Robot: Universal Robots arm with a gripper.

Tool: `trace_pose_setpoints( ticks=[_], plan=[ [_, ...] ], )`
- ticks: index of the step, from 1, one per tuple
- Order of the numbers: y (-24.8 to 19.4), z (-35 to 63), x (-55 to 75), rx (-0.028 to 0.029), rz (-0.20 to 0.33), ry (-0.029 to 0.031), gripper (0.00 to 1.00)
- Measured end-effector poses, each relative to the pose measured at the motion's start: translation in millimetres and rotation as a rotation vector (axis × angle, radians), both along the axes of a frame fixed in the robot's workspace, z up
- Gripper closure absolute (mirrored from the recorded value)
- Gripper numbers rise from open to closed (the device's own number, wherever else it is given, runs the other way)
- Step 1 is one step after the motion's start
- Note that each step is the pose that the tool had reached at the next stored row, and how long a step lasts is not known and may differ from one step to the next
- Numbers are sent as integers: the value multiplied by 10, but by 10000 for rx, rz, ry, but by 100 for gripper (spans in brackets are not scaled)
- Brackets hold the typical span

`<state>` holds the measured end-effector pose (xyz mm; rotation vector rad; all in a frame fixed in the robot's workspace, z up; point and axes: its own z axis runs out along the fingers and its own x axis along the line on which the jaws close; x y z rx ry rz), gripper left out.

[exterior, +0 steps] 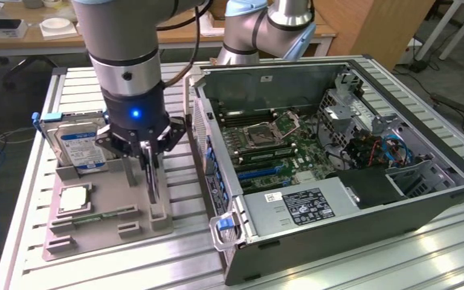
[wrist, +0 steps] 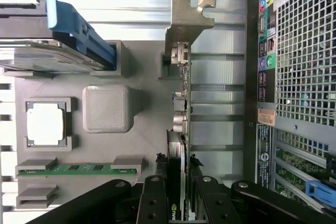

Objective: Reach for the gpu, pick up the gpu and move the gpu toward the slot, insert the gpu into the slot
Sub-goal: 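Pick up the gpu and move the gpu toward the slot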

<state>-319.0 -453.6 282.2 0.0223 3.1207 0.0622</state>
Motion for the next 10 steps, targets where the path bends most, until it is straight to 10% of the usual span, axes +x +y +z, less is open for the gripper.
trace_pose_setpoints(
  ticks=[10],
  plan=[
    [0, 179, 0, 0, 0, 1, 74]
  ],
)
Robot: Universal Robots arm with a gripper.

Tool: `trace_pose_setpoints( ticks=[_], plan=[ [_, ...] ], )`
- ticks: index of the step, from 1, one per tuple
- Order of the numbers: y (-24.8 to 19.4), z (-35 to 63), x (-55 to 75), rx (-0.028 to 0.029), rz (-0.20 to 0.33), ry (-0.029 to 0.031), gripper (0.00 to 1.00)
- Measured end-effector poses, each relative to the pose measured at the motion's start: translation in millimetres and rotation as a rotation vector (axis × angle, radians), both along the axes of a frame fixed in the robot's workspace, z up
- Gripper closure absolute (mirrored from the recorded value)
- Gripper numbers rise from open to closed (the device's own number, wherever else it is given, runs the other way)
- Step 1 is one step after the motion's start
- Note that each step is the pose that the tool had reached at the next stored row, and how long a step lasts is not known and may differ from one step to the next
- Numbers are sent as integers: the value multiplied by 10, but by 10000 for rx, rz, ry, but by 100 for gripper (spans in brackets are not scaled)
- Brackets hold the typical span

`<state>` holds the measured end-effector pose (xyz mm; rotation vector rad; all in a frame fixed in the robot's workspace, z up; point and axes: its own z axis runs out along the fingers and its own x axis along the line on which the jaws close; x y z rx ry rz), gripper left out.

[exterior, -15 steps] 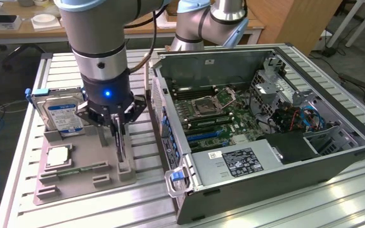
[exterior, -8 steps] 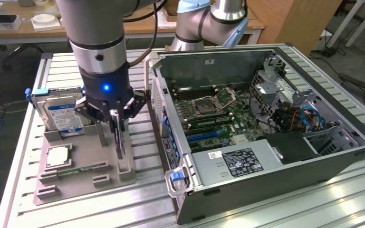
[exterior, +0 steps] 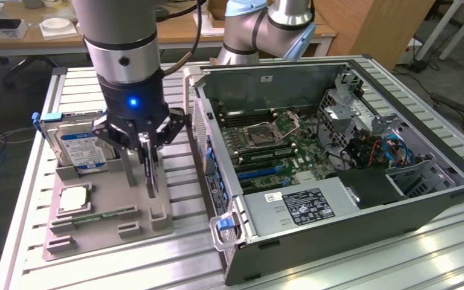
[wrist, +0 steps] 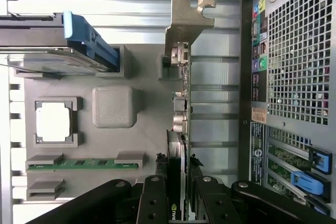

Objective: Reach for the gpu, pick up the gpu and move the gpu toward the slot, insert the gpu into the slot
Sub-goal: 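Pick up the gpu and move the gpu toward the slot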

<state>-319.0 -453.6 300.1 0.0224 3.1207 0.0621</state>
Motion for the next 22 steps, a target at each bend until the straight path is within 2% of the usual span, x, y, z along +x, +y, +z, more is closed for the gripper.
trace_pose_setpoints(
  ticks=[22],
  plan=[
    [0, 397, -1, 0, 0, 0, 74]
  ],
)
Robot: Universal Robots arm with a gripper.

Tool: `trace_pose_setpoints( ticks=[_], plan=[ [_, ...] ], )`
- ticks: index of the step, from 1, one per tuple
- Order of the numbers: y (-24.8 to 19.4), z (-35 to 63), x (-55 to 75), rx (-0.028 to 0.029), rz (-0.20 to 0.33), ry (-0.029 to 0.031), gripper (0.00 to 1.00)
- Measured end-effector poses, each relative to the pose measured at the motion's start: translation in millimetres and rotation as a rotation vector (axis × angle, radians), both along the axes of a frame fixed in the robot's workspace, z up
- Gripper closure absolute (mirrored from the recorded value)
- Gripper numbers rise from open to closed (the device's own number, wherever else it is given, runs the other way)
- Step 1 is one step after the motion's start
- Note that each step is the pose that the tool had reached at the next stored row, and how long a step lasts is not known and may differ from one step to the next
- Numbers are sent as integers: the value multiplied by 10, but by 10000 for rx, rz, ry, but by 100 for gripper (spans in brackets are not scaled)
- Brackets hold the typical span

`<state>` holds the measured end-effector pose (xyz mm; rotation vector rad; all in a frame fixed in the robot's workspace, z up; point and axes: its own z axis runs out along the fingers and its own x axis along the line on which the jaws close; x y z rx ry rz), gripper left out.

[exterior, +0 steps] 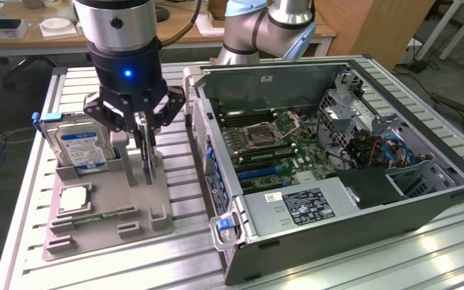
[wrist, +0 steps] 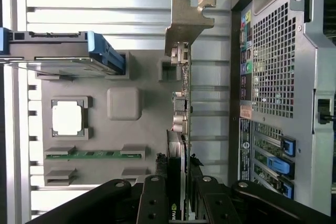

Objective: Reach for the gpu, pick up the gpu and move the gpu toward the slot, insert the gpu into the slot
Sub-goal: 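Pick up the gpu and move the gpu toward the slot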

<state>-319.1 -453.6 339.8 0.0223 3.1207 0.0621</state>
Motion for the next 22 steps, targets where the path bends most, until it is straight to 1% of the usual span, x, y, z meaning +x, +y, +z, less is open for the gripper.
trace_pose_setpoints(
  ticks=[7, 10, 16, 22],
  plan=[
    [0, 122, 0, 0, 0, 0, 74],
    [0, 157, 0, -2, 0, 1, 74],
    [0, 217, 0, -26, 0, 0, 74],
    [0, 333, 0, -28, -1, 0, 74]
  ],
)
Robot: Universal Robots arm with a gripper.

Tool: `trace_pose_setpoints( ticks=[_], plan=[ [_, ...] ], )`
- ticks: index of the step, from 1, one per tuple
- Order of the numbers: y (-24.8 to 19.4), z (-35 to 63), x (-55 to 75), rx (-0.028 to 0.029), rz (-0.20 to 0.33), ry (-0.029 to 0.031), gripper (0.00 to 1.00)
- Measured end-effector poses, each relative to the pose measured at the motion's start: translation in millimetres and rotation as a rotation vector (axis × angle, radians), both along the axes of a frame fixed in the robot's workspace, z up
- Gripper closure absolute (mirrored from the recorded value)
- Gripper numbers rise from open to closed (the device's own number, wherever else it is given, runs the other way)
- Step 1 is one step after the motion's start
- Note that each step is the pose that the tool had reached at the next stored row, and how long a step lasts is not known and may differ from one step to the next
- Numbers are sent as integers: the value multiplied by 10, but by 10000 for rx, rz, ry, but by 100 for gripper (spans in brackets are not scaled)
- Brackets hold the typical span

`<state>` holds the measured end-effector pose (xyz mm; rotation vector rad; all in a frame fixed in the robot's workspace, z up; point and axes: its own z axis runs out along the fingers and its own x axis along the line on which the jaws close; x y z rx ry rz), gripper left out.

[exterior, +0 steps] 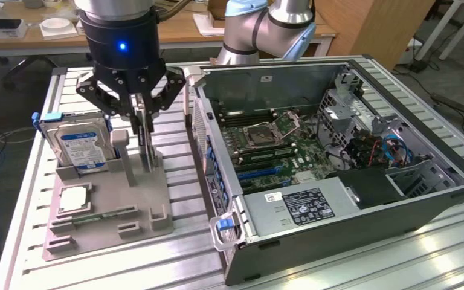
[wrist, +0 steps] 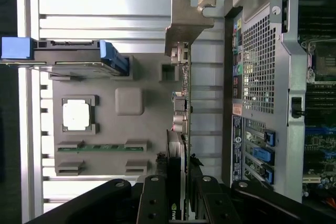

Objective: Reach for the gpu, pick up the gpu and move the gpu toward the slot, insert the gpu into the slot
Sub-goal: 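Pick up the gpu and move the gpu toward the slot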

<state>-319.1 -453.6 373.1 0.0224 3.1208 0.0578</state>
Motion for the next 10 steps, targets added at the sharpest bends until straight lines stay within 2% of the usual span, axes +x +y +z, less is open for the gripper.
trace_pose_setpoints(
  ticks=[1, 10],
  plan=[
    [0, 54, 0, 1, 0, -1, 74],
    [0, 225, 0, 1, 0, -1, 74]
  ],
)
